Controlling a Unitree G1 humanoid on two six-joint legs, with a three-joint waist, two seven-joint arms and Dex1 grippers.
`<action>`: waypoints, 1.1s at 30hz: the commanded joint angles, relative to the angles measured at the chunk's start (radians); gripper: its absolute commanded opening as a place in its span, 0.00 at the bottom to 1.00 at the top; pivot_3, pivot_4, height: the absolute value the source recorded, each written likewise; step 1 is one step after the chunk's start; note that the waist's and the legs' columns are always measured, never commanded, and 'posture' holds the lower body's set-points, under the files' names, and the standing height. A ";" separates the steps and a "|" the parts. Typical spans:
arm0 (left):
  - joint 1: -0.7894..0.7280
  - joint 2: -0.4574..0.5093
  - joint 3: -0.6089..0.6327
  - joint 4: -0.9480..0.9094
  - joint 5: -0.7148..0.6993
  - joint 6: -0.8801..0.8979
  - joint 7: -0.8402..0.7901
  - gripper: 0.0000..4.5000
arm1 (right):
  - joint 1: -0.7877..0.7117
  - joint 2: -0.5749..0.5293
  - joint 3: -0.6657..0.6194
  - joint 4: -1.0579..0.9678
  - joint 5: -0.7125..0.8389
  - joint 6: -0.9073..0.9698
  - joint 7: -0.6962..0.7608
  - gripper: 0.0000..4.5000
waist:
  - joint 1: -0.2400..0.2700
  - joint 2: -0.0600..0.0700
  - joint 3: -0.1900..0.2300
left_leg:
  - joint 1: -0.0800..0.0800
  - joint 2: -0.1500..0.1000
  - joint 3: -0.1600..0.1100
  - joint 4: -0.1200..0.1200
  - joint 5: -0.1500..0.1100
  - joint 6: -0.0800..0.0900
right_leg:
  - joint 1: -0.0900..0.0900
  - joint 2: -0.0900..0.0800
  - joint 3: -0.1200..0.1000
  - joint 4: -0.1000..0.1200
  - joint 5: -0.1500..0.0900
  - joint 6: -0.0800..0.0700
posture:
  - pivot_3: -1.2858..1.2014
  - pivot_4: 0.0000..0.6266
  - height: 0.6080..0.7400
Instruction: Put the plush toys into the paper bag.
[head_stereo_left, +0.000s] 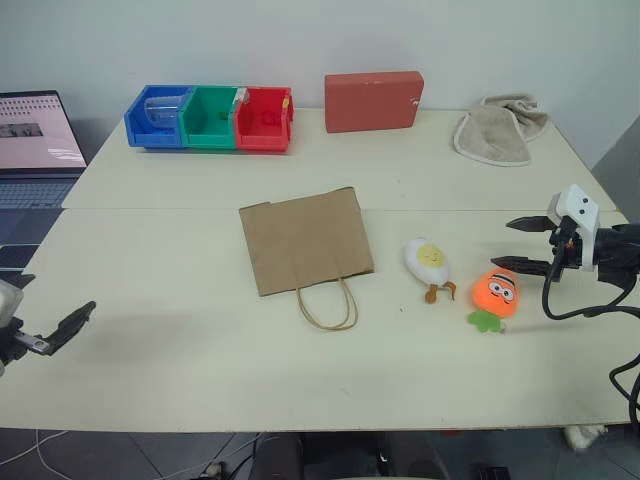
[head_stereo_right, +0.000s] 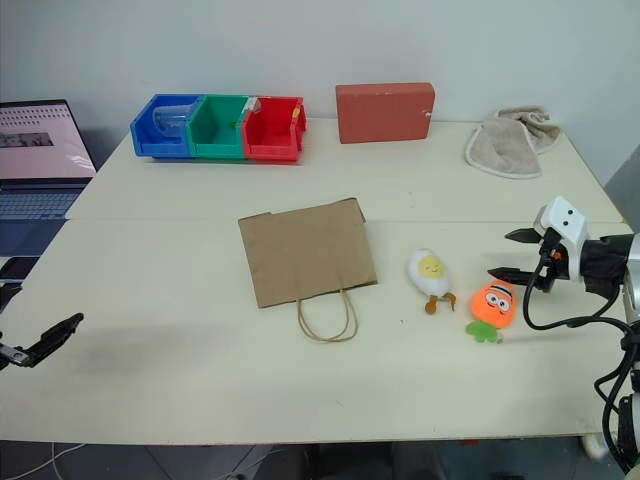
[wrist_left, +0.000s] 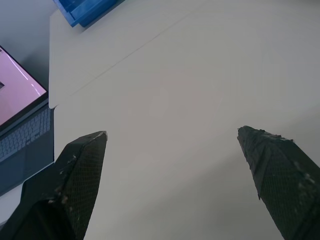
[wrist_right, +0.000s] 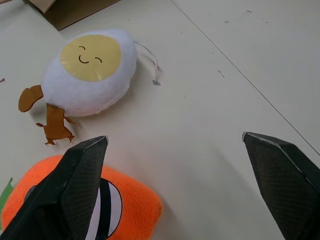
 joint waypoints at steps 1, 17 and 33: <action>-0.001 -0.002 0.010 -0.041 -0.040 0.014 -0.029 0.99 | -0.014 -0.029 -0.014 -0.016 -0.004 -0.004 0.000 1.00 | 0.000 0.000 0.000 | 0.000 0.000 0.000 0.000 0.000 0.000 | 0.000 0.000 0.000 0.000 0.000 0.000 | 0.52 0.24 1.00; -0.014 -0.012 0.031 -0.053 -0.037 -0.005 -0.032 0.99 | -0.021 -0.034 -0.021 0.000 -0.009 -0.009 -0.015 1.00 | 0.000 0.000 0.000 | 0.000 0.000 0.000 0.000 0.000 0.000 | 0.000 0.000 0.000 0.000 0.000 0.000 | 0.52 0.24 1.00; 0.012 -0.007 -0.015 -0.124 -0.041 -0.075 -0.129 0.99 | -0.015 -0.029 -0.042 -0.121 0.053 0.045 0.000 1.00 | 0.000 0.000 0.000 | 0.000 0.000 0.001 0.000 0.000 0.000 | 0.000 0.000 0.000 0.000 0.000 0.000 | 0.52 0.24 1.00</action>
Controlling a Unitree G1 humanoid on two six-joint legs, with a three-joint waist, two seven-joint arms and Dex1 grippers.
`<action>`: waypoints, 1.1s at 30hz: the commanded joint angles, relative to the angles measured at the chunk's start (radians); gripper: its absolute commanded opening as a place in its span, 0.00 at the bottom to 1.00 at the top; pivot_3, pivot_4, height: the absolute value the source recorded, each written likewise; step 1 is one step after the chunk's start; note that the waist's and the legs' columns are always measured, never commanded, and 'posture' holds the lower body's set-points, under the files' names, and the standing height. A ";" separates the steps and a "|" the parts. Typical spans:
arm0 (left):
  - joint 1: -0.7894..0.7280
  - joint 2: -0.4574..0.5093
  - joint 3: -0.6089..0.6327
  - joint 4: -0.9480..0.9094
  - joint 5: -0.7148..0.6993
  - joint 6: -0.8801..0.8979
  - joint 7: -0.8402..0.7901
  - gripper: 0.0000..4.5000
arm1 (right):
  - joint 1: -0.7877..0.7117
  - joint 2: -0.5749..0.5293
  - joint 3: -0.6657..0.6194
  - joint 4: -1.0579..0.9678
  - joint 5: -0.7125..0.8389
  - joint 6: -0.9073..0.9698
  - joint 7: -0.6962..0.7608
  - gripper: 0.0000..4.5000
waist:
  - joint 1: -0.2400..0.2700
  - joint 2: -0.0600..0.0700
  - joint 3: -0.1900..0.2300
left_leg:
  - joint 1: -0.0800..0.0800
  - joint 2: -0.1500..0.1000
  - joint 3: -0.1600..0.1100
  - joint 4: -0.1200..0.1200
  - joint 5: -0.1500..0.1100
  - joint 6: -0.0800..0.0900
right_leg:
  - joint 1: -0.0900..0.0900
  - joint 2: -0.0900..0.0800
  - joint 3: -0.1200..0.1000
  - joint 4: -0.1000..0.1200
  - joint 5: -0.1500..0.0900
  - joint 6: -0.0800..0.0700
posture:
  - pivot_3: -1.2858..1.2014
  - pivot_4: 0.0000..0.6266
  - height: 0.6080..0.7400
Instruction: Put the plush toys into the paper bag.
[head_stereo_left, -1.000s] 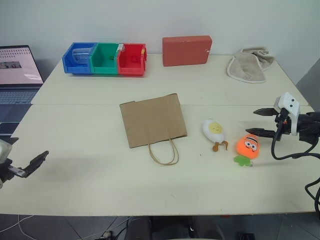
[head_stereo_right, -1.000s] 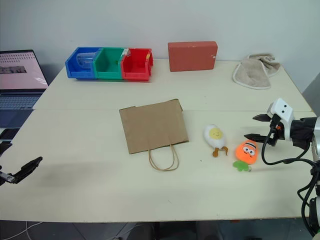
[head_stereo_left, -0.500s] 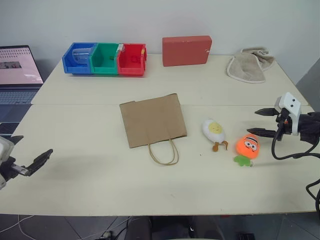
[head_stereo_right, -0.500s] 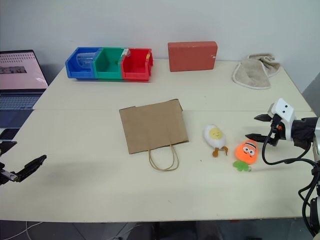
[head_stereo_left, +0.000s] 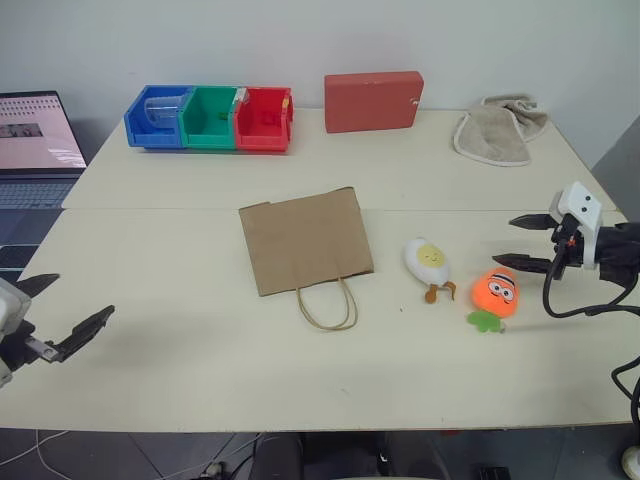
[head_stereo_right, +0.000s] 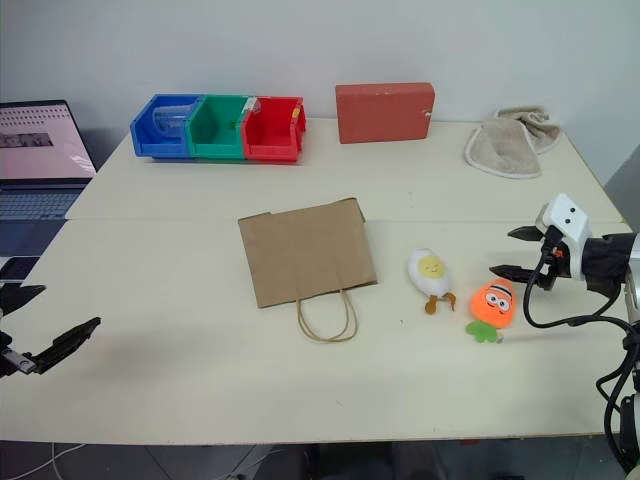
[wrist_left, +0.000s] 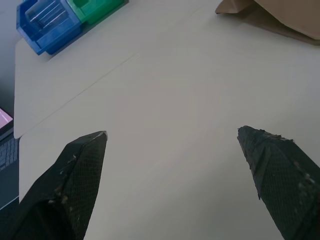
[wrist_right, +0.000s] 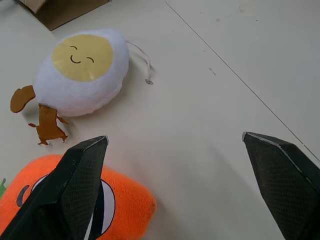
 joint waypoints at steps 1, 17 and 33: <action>-0.005 0.019 -0.054 -0.092 0.018 -0.029 -0.007 0.99 | -0.015 -0.021 -0.041 -0.111 0.055 0.039 0.019 1.00 | 0.000 0.000 0.000 | 0.000 0.000 0.000 0.000 0.000 0.000 | 0.000 0.000 0.000 0.000 0.000 0.000 | 0.52 0.24 1.00; -0.228 -0.011 -0.633 -0.429 -0.015 0.139 0.028 0.99 | 0.135 -0.026 0.023 -0.703 0.268 0.347 0.075 1.00 | 0.009 0.000 0.000 | 0.001 0.000 0.000 0.001 0.000 0.000 | 0.002 0.001 0.001 -0.001 0.001 0.002 | 0.52 0.24 1.00; -0.509 -0.169 -1.015 -0.101 0.263 -0.154 0.043 0.91 | 0.211 -0.033 0.032 -0.923 0.395 0.501 0.016 1.00 | 0.027 0.000 -0.001 | 0.002 0.000 -0.002 0.002 0.000 0.000 | 0.004 0.002 0.001 -0.001 0.002 0.003 | 0.52 0.24 1.00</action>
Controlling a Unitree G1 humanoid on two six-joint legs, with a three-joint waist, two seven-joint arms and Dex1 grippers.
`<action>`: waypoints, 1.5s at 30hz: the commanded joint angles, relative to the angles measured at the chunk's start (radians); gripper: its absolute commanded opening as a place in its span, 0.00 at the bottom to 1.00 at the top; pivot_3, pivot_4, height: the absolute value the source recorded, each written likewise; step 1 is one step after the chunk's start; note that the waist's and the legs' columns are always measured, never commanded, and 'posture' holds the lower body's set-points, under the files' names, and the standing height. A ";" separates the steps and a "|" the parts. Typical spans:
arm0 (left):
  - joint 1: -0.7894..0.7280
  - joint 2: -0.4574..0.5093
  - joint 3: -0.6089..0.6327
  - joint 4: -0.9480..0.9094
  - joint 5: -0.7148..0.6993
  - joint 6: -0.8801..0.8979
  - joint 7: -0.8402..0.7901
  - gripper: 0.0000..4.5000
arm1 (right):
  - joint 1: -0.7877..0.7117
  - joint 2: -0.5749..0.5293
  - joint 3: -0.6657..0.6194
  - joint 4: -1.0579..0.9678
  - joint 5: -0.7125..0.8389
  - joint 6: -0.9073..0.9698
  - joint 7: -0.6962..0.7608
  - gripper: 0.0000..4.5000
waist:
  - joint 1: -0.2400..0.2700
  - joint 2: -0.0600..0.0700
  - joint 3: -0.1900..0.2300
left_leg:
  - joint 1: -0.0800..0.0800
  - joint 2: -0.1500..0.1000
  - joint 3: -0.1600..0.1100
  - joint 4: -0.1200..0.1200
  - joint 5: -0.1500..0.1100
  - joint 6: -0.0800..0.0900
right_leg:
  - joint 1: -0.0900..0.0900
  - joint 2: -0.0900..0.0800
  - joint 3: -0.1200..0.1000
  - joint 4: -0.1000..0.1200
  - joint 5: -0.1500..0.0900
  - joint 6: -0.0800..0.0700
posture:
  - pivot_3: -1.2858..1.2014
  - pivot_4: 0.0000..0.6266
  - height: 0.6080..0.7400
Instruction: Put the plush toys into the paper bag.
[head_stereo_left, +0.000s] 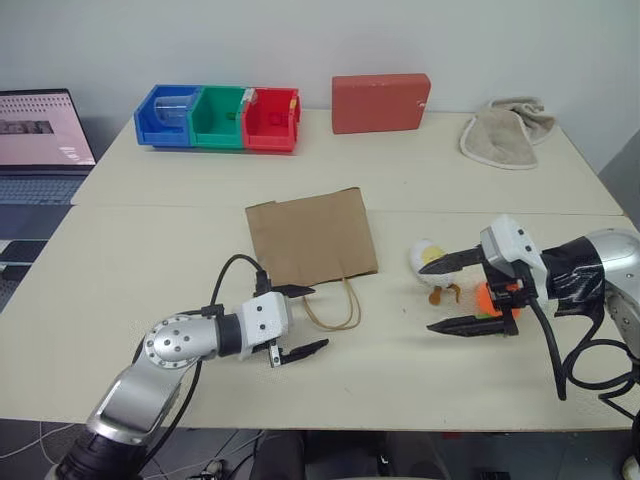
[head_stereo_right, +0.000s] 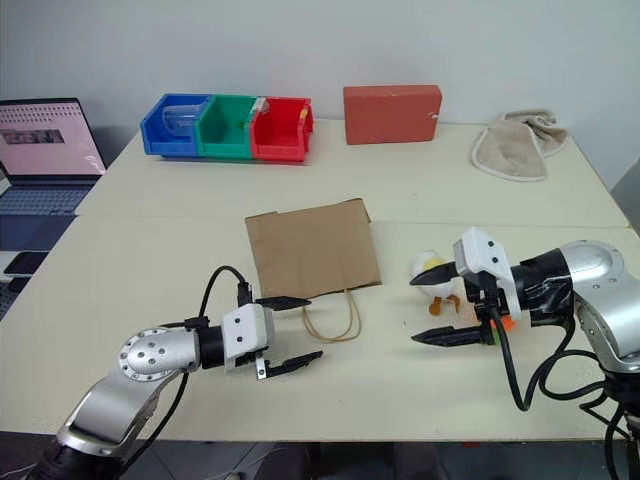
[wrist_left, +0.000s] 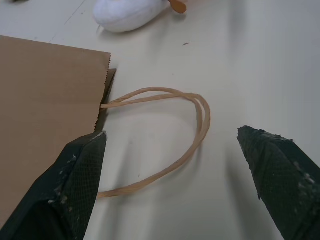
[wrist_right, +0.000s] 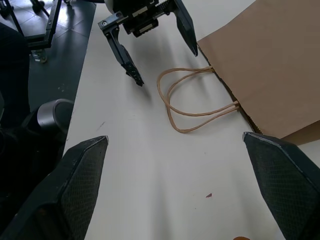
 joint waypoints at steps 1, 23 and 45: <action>-0.046 -0.033 -0.024 0.045 0.023 -0.064 0.007 0.85 | 0.010 -0.019 -0.039 -0.054 0.044 0.020 -0.012 1.00 | 0.004 0.000 0.000 | 0.000 0.000 0.000 0.000 0.000 0.000 | 0.000 0.000 0.000 0.000 0.000 0.000 | 0.52 0.24 1.00; -0.215 -0.018 0.043 0.110 -0.198 0.167 -0.155 0.01 | 0.078 0.062 0.028 -0.152 0.044 0.043 -0.227 1.00 | 0.003 0.000 0.000 | -0.001 0.000 -0.001 0.001 0.000 0.000 | 0.000 0.000 -0.001 0.000 0.003 0.005 | 0.52 0.24 1.00; -0.466 -0.014 0.223 0.119 -0.539 0.605 -0.129 0.00 | -0.061 0.760 0.276 0.299 -0.332 -0.170 -0.787 0.00 | -0.001 -0.001 0.000 | -0.002 0.001 -0.005 0.000 0.000 0.000 | -0.001 0.003 -0.001 0.001 0.004 0.006 | 0.52 0.24 1.00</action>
